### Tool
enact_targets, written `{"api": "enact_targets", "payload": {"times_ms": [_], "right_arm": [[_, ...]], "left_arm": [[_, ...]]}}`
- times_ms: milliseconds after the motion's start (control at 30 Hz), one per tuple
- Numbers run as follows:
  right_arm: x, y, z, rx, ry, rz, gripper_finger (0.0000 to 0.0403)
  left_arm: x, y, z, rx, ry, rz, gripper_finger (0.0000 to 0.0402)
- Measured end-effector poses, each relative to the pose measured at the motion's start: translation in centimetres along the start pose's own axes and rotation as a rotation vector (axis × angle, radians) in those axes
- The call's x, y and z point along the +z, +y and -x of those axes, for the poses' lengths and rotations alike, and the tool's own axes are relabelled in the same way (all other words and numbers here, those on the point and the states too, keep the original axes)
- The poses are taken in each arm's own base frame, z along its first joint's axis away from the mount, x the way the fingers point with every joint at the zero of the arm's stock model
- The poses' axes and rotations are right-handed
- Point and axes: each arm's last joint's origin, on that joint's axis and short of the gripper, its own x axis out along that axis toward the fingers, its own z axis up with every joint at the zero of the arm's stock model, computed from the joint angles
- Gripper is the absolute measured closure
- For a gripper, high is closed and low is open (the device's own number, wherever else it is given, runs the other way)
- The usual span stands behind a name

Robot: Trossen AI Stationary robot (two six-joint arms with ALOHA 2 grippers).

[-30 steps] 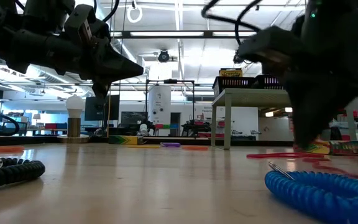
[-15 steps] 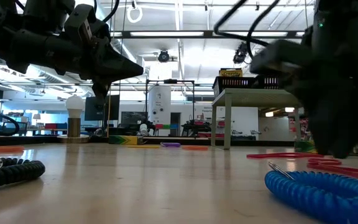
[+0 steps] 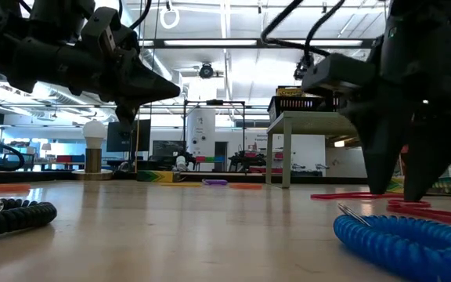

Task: Pick & Place Office Desk Supplies
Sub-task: Put the bottom left red rubber band into the middle black basket on the shelf

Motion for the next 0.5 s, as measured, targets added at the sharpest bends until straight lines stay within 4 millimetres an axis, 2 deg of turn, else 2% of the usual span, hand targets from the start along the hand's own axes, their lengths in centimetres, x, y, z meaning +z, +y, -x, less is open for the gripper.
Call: {"api": "enact_targets", "payload": {"times_ms": [233, 500], "right_arm": [[0.0, 0.0, 0.4, -0.028, -0.003, 0.013, 0.0232], [-0.1, 0.2, -0.8, -0.043, 0.0, 0.043, 0.0234]], "left_arm": [[-0.1, 0.1, 0.0, 0.006, 0.011, -0.004, 0.0388], [-0.1, 0.1, 0.0, 0.006, 0.013, -0.02, 0.0388]]}}
